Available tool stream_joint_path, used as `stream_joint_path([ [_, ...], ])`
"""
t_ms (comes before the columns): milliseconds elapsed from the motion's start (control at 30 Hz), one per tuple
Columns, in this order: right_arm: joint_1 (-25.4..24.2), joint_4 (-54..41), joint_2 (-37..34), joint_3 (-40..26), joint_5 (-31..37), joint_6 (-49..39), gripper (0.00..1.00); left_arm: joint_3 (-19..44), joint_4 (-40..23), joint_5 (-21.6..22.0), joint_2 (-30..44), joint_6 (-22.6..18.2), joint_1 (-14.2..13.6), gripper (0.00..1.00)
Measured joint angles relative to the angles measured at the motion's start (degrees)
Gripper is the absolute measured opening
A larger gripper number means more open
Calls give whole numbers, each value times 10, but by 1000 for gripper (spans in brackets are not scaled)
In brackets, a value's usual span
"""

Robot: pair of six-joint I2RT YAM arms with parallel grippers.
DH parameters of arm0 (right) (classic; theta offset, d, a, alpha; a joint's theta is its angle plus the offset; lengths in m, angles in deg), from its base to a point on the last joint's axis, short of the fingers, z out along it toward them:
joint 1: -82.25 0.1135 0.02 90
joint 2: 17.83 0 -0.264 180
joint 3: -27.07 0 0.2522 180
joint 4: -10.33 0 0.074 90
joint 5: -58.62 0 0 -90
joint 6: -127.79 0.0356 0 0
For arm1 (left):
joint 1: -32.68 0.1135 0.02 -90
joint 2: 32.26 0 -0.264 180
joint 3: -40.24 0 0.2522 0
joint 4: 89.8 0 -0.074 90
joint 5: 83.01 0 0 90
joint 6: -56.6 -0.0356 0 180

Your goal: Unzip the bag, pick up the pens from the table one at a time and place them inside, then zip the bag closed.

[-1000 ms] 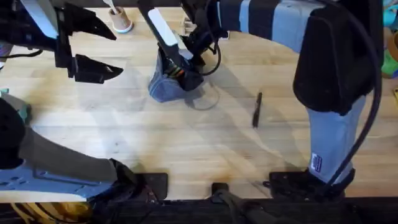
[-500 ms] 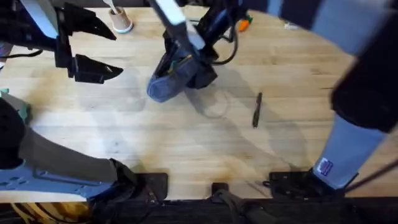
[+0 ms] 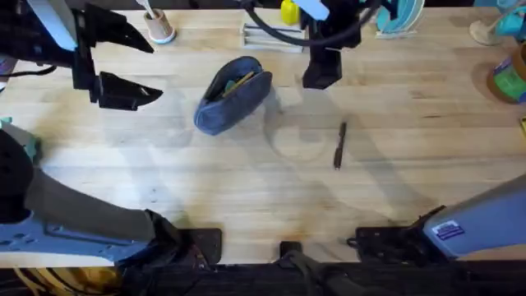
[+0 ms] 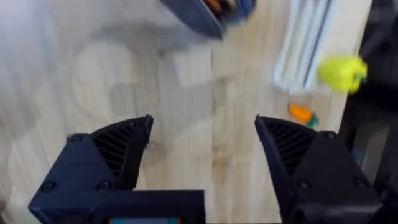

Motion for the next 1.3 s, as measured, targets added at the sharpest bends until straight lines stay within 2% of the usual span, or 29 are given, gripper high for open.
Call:
stream_joint_path([
  [133, -1, -3, -8, 0, 77, 66, 994, 0, 0, 0, 0, 0, 0, 995],
  [233, 1, -36, -16, 0, 89, 92, 994, 0, 0, 0, 0, 0, 0, 995],
  [400, 6, -38, -20, 0, 98, 154, 994, 0, 0, 0, 0, 0, 0, 995],
  [533, 3, -44, -20, 0, 154, 254, 994, 0, 0, 0, 0, 0, 0, 995],
  [633, -6, -58, -18, 0, 183, 297, 994, 0, 0, 0, 0, 0, 0, 995],
  [800, -10, -80, 41, 0, 218, 341, 994, 0, 0, 0, 0, 0, 0, 995],
  [900, -29, -103, 80, 0, 224, 365, 994, 0, 0, 0, 0, 0, 0, 995],
  [1100, -115, -170, 115, 2, 201, 452, 994, 0, 0, 0, 0, 0, 0, 995],
  [1167, -135, -168, 121, 18, 188, 476, 994, 0, 0, 0, 0, 0, 0, 995],
  [1200, -145, -147, 141, 74, 176, 509, 994, 0, 0, 0, 0, 0, 0, 995],
  [1300, -146, -96, 176, 158, 167, 543, 994, 0, 0, 0, 0, 0, 0, 995],
])
